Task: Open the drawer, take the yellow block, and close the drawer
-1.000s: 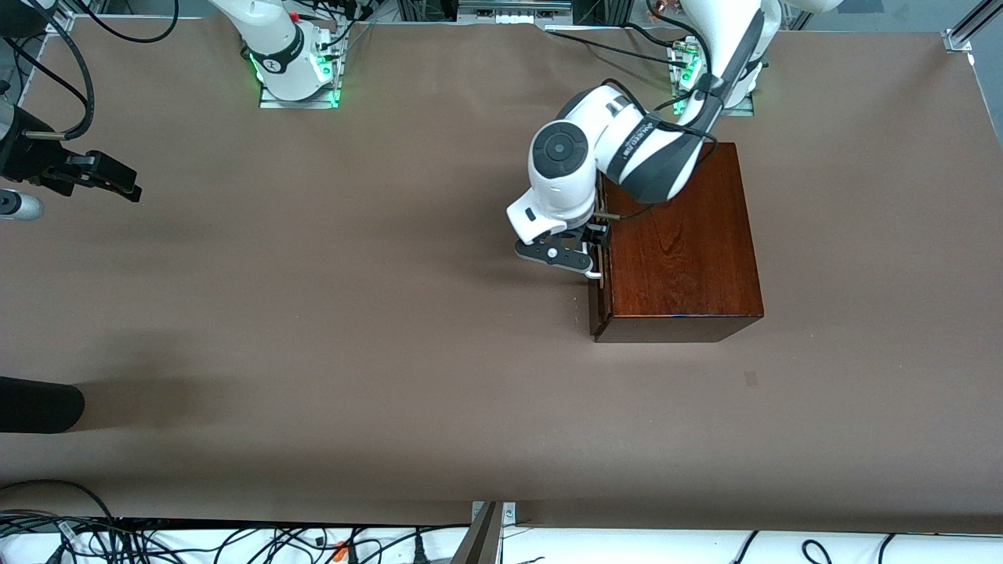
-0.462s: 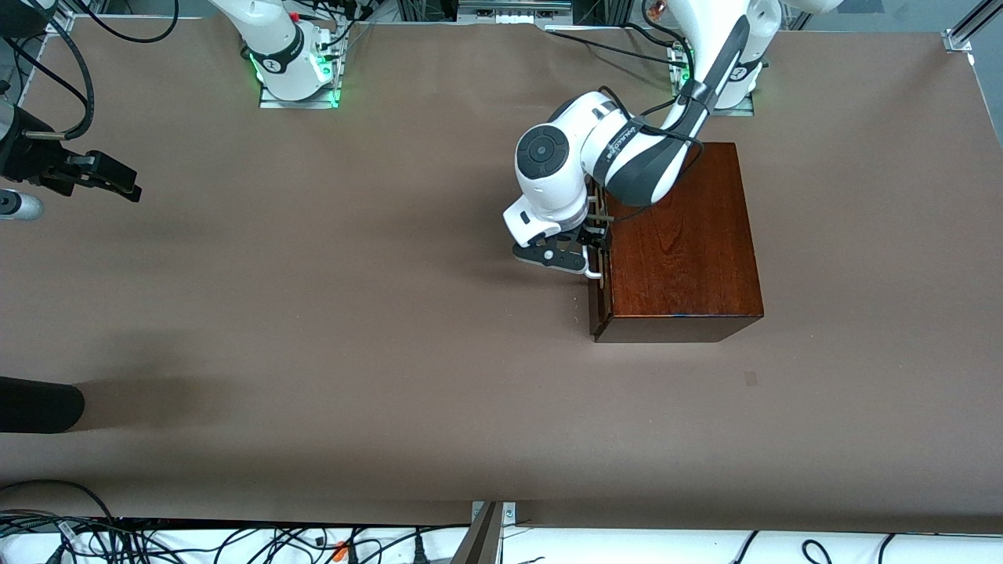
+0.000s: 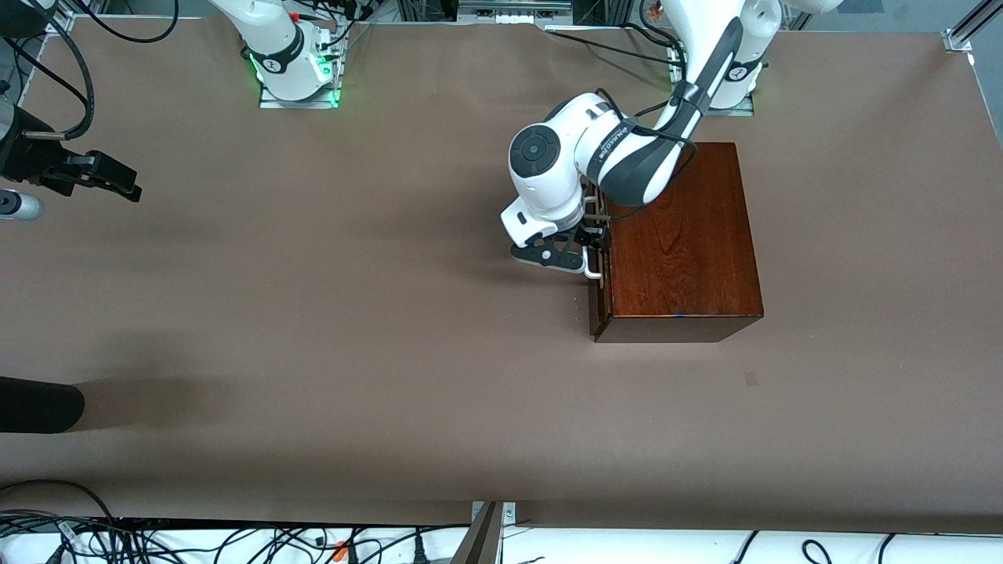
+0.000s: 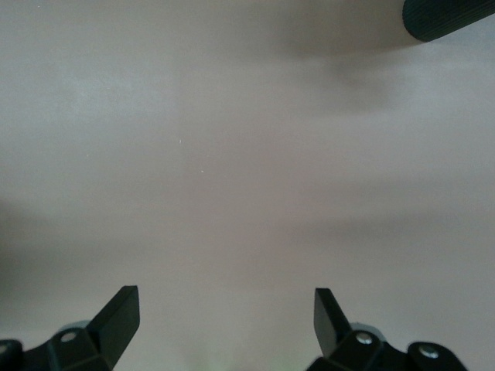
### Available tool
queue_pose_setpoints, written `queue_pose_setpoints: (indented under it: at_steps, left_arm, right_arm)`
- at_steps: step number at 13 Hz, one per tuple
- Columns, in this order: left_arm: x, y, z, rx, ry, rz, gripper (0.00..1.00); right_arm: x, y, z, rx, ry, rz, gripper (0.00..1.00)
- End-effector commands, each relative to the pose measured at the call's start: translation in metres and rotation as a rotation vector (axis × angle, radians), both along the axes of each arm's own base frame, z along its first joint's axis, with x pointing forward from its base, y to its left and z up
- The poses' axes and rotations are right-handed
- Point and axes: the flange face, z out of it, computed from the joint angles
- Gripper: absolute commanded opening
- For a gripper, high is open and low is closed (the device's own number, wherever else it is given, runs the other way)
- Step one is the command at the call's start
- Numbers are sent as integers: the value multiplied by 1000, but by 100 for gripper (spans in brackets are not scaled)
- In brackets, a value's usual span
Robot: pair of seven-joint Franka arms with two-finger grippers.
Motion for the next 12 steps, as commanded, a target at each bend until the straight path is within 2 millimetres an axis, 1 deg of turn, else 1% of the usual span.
queue_pose_setpoints:
  at_steps: [1, 3, 7, 10, 12]
  left_arm:
    - [-1, -4, -18, 25, -18, 2, 100]
    - [-3, -7, -18, 25, -18, -3, 100]
    - [-2, -5, -19, 36, -24, -10, 100]
    - [-1, -5, -25, 46, -24, -14, 100]
    - [-2, -8, -28, 40, -27, -19, 100]
  right_arm:
    - [0, -3, 6, -1, -8, 10, 100]
    - [0, -3, 6, -1, -8, 10, 100]
    - [0, -3, 5, -1, -6, 10, 100]
    - [0, -3, 5, -1, -6, 10, 100]
    - [0, -3, 5, -1, -6, 10, 100]
